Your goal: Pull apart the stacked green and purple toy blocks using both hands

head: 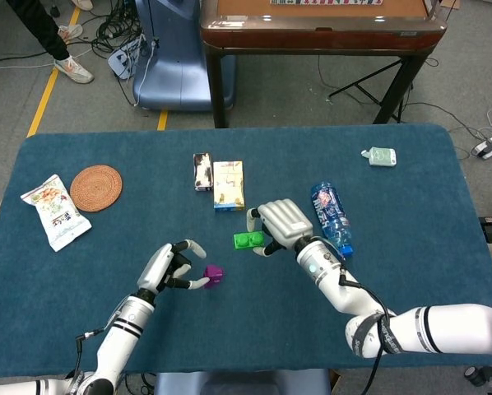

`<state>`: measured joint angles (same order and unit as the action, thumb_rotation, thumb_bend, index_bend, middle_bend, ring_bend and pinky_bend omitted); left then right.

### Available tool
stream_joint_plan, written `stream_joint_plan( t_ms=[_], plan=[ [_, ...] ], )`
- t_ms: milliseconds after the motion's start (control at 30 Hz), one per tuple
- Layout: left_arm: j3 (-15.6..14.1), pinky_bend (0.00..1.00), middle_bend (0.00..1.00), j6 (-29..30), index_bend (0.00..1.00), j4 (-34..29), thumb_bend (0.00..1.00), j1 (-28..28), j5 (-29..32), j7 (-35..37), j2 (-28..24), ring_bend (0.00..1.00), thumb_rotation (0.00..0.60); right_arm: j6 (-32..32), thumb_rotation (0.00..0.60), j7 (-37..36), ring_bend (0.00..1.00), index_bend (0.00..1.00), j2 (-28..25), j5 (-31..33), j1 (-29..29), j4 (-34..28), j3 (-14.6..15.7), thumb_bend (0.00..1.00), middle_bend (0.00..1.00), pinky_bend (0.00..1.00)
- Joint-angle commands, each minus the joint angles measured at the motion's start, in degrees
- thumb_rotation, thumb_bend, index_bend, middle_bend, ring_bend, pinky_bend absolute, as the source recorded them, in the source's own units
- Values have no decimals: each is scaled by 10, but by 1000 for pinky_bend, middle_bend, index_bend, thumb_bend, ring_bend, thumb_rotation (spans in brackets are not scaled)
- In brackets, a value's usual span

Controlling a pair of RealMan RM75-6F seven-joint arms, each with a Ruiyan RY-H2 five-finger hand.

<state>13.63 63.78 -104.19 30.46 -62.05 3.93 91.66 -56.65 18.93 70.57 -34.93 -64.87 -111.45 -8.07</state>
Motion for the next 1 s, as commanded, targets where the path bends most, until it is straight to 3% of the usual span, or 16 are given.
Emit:
stream_joint_plan(
  t_ms=[33,200,300,400,533,600,667,733,800,867,1000],
  plan=[
    [5,1000,1000,13,274,3,94,6,0,-19,7,1000,600,-2,600,-9,1000,248,6,-19,13,6,-3,26,1000,1000],
    [12,1000,1000,44,185,12,77,-1,-15,-22,16,1000,600,-21,600,-30,1000,161,7,-66,42,5,-9,0,981,1000],
    [10,1000,954,63,194,24,77,-8,-38,-24,10,992,600,-37,600,-40,972,153,1,-96,65,2,-5,0,893,1000],
    [6,1000,775,97,260,37,78,-19,-63,-41,4,910,600,-54,600,-49,904,132,-8,-128,90,0,1,0,747,1000],
    [10,972,434,123,289,38,77,-36,-63,-62,-21,658,600,-66,600,-67,775,85,-30,-179,125,-2,15,0,524,928],
    [10,868,324,130,288,36,77,-44,-61,-71,-42,520,600,-72,600,-80,679,81,-44,-209,144,-2,23,0,443,860],
    [7,658,211,135,287,39,77,-54,-68,-72,-67,359,600,-76,600,-97,546,81,-59,-238,164,0,32,0,360,769],
    [3,517,179,139,309,45,77,-65,-77,-56,-88,282,600,-87,600,-113,462,81,-67,-262,184,4,37,0,316,719],
    [-4,427,199,137,341,53,78,-79,-85,-26,-114,262,600,-100,600,-137,408,86,-73,-294,208,12,46,4,296,681],
    [-12,362,208,143,351,69,77,-94,-97,-4,-136,246,600,-110,600,-159,352,107,-82,-323,231,22,56,11,281,581],
    [-32,339,208,167,357,103,77,-124,-116,9,-163,238,600,-132,600,-190,302,130,-97,-365,270,44,71,11,276,414]
  ],
)
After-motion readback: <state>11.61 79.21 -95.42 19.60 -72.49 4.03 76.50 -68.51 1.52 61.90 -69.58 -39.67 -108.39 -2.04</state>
